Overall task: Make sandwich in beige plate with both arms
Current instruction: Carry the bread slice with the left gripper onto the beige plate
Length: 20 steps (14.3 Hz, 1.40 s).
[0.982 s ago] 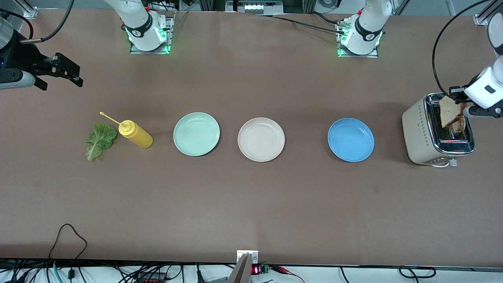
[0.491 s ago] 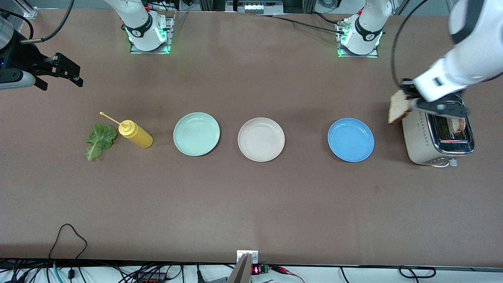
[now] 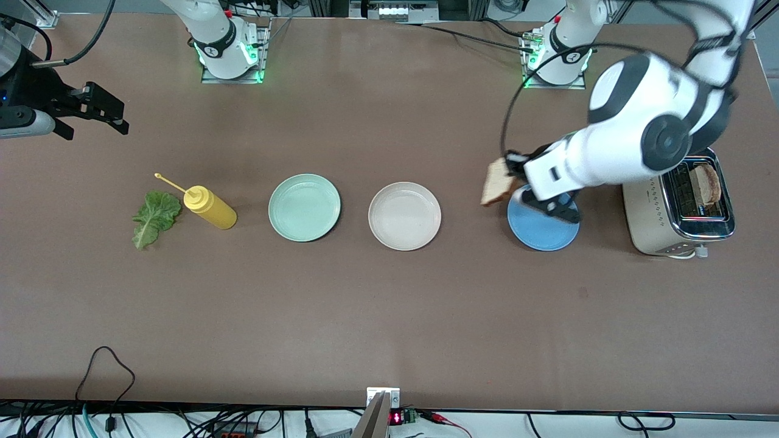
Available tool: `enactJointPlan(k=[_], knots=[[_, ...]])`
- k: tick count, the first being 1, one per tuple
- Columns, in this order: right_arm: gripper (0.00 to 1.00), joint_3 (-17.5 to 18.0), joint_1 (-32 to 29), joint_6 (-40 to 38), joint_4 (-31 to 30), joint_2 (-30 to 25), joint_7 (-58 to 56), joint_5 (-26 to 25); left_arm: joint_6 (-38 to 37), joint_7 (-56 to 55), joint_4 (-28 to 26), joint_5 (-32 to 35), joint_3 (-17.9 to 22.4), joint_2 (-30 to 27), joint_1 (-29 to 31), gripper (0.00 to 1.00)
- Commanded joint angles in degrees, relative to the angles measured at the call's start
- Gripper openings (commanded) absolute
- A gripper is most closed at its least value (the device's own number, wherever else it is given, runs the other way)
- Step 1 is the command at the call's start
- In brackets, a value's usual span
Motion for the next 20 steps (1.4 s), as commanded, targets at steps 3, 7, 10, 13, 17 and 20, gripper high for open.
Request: enactJointPlan(k=[3,7,10,13,17,20], knots=[[1.00,0.2,0.0,-0.2,-0.3,-0.6,0.0,-0.7,11.4,0.5,2.6,-17.3,-0.8,11.9,-2.2,0.00],[1.00,0.2,0.0,-0.2,-0.4,-0.5,0.0,-0.7,18.5,13.6,-1.2,-31.3,-0.8,16.5,-2.6,0.00],[1.00,0.1,-0.4,-0.2,-0.4,0.1,-0.3,-0.1,27.3,25.1,-8.6,-39.2,-0.8,16.4,-2.4,0.00],[1.00,0.1,-0.4,-0.8,-0.4,0.9,-1.0,0.3,33.9,35.5,-13.1,-44.9,-0.8,17.4,-3.2,0.00],[1.00,-0.3,-0.7,-1.4,-0.4,2.2,-12.4,0.3,33.9,44.3,-15.2,-51.3,-0.8,18.2,-2.5,0.00],[1.00,-0.6,-3.1,-1.2,-0.5,3.3,-20.1,4.0,33.9,50.1,-15.3,-55.9,-0.8,20.1,-3.1,0.00]])
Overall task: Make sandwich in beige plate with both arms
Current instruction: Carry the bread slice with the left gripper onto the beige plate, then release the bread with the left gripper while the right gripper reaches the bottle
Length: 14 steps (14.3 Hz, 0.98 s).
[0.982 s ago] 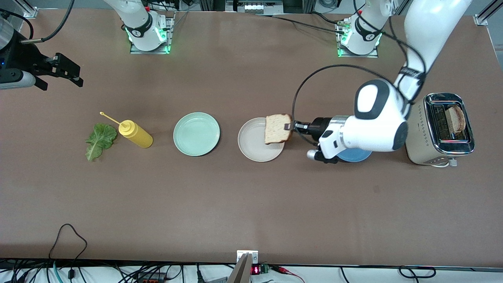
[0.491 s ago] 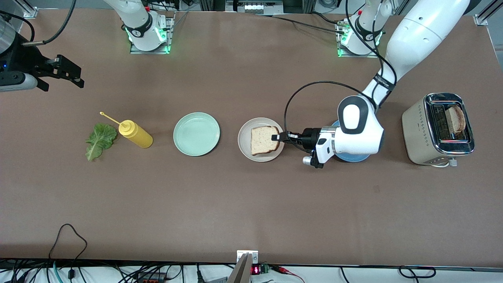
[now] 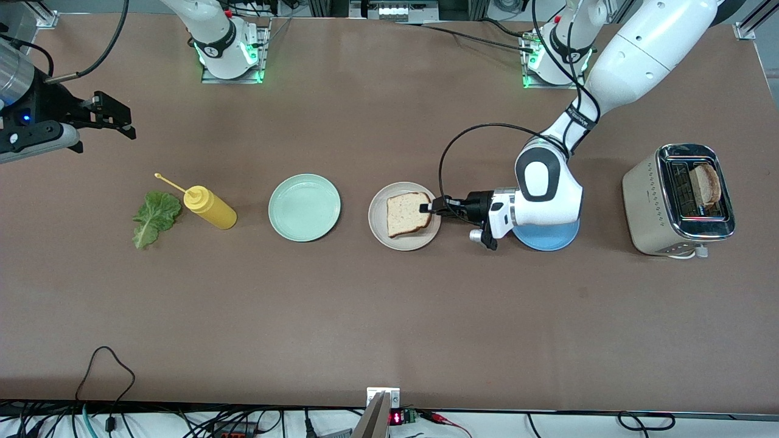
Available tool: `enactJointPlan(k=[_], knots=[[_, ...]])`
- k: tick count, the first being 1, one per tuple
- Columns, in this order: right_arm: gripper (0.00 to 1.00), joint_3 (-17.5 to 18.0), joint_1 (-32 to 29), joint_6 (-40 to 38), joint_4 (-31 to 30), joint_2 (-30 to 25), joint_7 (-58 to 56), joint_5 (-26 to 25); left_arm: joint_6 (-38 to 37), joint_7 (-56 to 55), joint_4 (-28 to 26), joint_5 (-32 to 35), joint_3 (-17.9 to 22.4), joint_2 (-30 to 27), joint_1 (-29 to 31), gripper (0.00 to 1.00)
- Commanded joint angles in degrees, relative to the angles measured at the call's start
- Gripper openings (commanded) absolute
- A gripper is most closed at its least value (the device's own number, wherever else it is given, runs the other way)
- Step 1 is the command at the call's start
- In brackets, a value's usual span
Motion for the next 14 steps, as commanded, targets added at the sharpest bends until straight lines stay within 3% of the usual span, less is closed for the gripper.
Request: enactJointPlan(k=[1,6,12,13,14], knots=[[1.00,0.0,-3.7,-0.6,0.0,1.3,-8.4,5.3,0.5,7.0,-0.6,-3.8,-0.6,2.2,0.3,0.00],[1.00,0.0,-12.1,0.1,-0.4,5.3,-25.5,16.1,0.5,9.7,-0.8,-7.7,-0.6,3.2,-0.3,0.00],[1.00,-0.1,-22.3,-0.4,-0.4,14.8,-52.4,31.6,0.4,14.8,-0.7,-8.6,-0.6,5.9,-0.8,0.02],[1.00,0.0,-23.7,-0.7,-0.4,16.3,-58.0,34.0,0.4,14.8,-0.7,-8.6,-0.6,5.9,-0.9,0.07],[1.00,0.0,-24.7,-0.8,-0.7,17.6,-63.5,35.9,0.4,14.1,-0.7,-8.6,-0.6,5.9,-0.9,0.39]])
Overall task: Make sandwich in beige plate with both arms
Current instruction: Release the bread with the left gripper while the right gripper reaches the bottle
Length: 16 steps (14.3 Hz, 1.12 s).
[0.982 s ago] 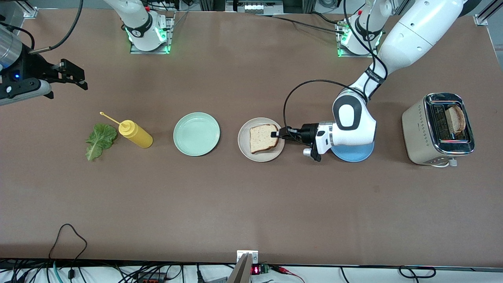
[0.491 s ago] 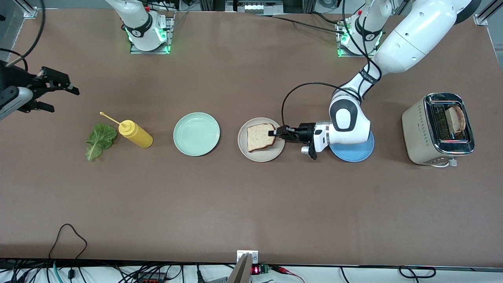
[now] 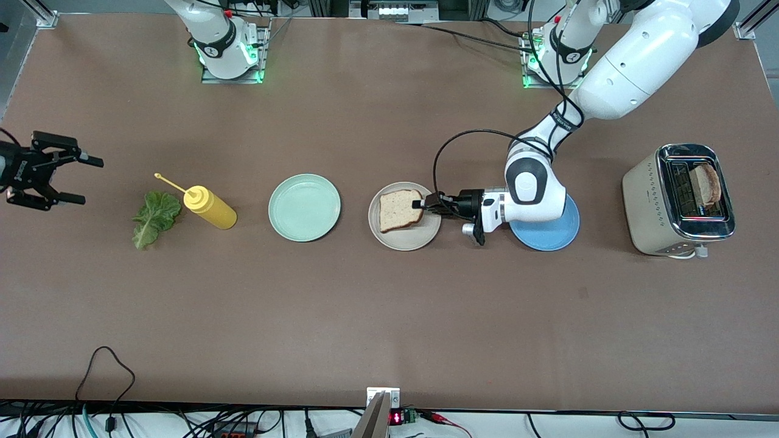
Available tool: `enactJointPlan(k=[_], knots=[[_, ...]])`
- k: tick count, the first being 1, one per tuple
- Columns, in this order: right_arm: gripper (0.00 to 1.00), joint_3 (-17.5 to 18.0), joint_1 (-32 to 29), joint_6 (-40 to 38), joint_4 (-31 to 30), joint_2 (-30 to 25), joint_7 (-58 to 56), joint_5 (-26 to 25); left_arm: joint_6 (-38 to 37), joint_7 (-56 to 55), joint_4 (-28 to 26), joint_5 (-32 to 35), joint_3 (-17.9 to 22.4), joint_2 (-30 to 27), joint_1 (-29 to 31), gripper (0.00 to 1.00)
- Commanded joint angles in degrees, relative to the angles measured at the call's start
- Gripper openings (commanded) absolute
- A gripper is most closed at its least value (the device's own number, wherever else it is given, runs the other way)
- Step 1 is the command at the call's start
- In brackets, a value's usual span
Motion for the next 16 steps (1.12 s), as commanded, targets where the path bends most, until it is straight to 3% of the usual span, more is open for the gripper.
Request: enactJointPlan(k=[1,6,9,13,16], knots=[[1.00,0.8,-3.7,-0.9,-1.0,3.3,-14.9,6.6,0.4,2.1,0.2,-1.8,-0.4,0.0,0.0,0.99],[1.00,0.8,-7.2,-1.0,-6.6,9.5,-35.4,17.6,0.5,1.9,0.0,0.0,0.2,-3.3,0.3,1.00],[1.00,0.8,-8.3,-1.0,-9.0,14.4,-47.0,21.5,-0.3,1.1,0.2,9.8,0.0,-4.4,1.9,1.00],[1.00,0.8,-8.6,-1.0,-9.3,22.2,-58.0,24.8,-3.9,-1.5,0.6,17.0,0.7,-7.2,3.2,1.00],[1.00,0.8,-8.5,-0.9,-10.5,25.7,-63.5,26.6,-6.7,-8.3,1.5,28.5,0.9,-10.4,4.2,1.00]])
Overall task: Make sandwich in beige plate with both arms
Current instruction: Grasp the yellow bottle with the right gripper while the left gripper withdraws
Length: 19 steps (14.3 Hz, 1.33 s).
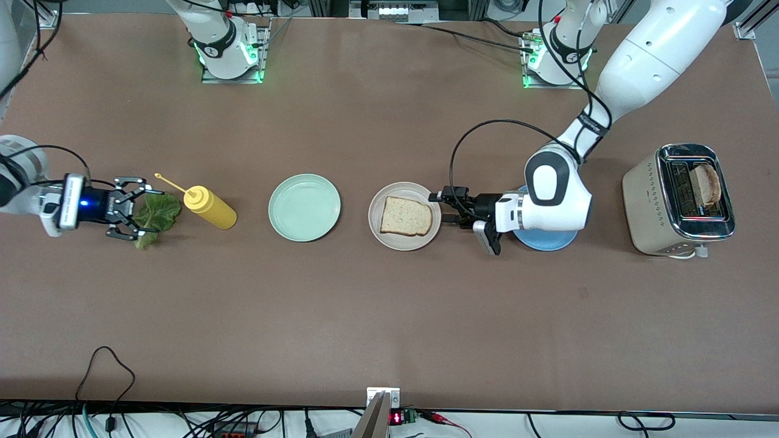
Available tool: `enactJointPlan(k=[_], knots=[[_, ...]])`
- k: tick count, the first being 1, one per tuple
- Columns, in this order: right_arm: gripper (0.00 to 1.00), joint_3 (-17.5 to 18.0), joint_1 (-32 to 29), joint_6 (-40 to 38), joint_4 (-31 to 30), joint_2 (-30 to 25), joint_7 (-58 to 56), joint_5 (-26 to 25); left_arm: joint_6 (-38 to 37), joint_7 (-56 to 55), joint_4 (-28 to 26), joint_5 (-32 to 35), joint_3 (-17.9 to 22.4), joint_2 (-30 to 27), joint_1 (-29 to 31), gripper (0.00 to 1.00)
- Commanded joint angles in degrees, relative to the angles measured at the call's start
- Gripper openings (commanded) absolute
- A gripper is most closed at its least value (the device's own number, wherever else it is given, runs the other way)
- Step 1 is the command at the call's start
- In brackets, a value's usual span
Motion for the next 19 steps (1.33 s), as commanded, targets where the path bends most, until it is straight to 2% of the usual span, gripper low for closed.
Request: enactJointPlan(k=[1,4,8,14,17,18,19], knots=[[1.00,0.8,-1.0,-0.6,-2.1,1.4,-4.7,2.8,-4.9,-9.0,1.4,12.1,0.6,-4.5,0.5,1.00],[1.00,0.9,-0.3,0.0,-6.6,1.4,-9.4,6.0,-12.6,-19.4,7.5,29.8,0.5,-4.7,0.6,1.00],[1.00,1.0,1.5,0.4,-10.3,2.0,-15.6,8.6,-26.4,-30.5,14.0,44.9,0.3,-6.7,0.5,1.00],[1.00,1.2,5.0,0.3,-10.7,3.7,-24.3,12.8,-43.8,-47.6,22.5,63.1,-0.4,-10.8,-0.1,1.00],[1.00,1.2,7.1,0.4,-10.6,4.0,-24.7,14.2,-44.4,-51.6,24.2,71.7,-0.4,-15.4,0.1,1.00],[1.00,1.2,7.7,0.6,-10.5,4.0,-24.7,14.8,-44.7,-51.4,26.8,73.5,-0.3,-15.8,0.1,1.00],[0.94,1.2,8.0,0.8,-10.4,4.0,-24.7,15.1,-46.8,-51.4,30.1,75.2,0.0,-16.1,0.2,1.00]])
